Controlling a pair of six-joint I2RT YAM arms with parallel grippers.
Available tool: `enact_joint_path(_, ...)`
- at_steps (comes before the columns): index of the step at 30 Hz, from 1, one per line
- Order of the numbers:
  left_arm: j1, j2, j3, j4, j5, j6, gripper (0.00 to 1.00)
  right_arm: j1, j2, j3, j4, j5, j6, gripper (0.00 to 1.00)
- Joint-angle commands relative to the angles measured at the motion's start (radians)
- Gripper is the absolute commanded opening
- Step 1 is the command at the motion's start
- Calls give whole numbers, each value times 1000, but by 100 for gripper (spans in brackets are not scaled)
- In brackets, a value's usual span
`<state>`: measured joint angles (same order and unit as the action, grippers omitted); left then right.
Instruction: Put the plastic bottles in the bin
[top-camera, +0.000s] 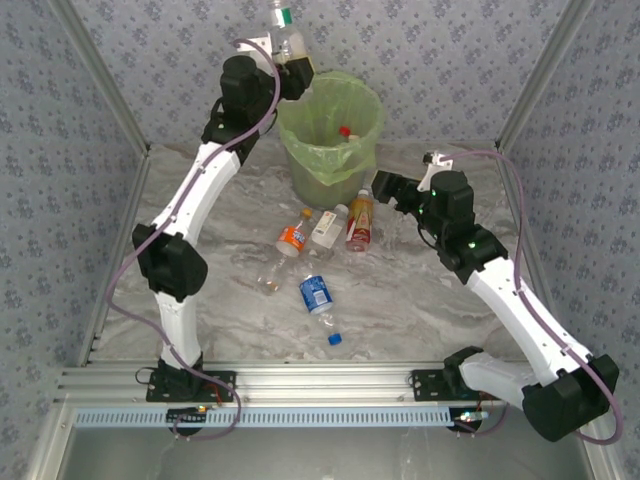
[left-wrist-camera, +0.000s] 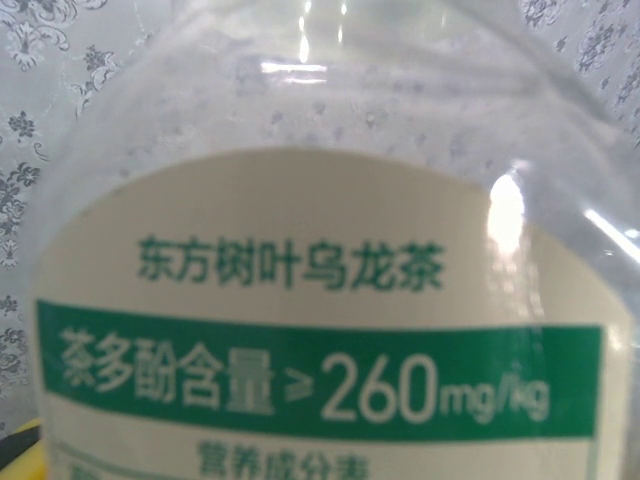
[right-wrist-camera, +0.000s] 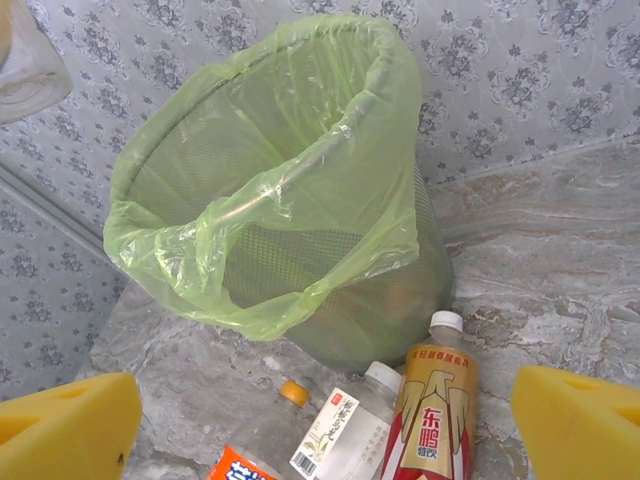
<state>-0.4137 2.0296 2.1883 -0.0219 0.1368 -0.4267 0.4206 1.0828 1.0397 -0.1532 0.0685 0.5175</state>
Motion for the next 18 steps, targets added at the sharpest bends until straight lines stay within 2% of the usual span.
enact_joint_path(1,-6,66,123,-78,-29,34,2,-6,-20,-27,-5,28,19,97)
enact_joint_path(6,-7,253,459,-286,-56,65,3,-8,-9,-26,-1,14,23,97)
enact_joint_path(8,-7,344,616,-362,-47,66,5,-8,-9,-27,-5,15,24,97)
enact_joint_path(10,-7,403,701,-397,-36,65,9,-9,-9,-27,-8,16,24,97)
enact_joint_path(18,-7,427,614,-310,-35,84,26,-11,-12,-23,-25,22,16,97)
